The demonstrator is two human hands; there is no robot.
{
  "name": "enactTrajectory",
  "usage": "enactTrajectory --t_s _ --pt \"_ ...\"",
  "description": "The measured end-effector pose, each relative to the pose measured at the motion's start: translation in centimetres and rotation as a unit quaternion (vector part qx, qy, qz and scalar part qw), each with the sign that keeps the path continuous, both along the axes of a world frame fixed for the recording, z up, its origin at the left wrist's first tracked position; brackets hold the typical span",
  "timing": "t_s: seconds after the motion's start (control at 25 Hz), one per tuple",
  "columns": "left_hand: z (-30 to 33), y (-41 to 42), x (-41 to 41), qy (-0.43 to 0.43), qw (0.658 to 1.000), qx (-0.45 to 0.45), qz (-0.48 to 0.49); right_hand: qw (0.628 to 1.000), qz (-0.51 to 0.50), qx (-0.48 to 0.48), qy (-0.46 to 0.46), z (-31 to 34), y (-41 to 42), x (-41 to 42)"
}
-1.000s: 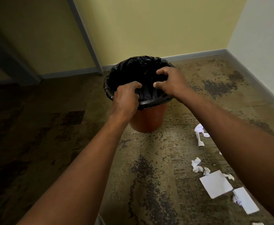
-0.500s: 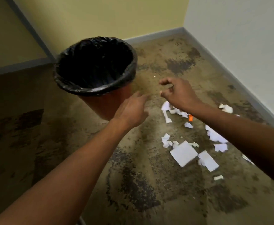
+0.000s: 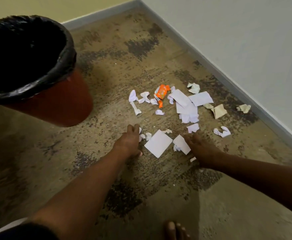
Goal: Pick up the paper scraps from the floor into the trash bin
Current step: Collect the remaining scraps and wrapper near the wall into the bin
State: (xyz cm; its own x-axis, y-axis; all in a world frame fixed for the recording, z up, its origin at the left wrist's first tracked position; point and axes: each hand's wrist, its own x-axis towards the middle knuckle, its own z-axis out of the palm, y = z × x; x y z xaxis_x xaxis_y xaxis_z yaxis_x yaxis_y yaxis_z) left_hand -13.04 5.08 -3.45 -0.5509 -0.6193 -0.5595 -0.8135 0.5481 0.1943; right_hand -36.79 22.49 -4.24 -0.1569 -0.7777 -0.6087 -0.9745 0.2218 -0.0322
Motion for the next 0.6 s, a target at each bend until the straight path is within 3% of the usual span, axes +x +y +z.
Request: enactTrajectory --t_s 0.28,0.6 --pt "-1.2 0.2 -0.6 0.021 0.999 -0.043 0.025 0.994 -0.032 -0.090 -0.061 -1.0 -2.3 -0.1" --pt "-1.1 3.2 -3.2 0.100 0.994 0.003 0.031 0.989 0.028 -0.121 -0.083 -1.3 -7.0 1.3"
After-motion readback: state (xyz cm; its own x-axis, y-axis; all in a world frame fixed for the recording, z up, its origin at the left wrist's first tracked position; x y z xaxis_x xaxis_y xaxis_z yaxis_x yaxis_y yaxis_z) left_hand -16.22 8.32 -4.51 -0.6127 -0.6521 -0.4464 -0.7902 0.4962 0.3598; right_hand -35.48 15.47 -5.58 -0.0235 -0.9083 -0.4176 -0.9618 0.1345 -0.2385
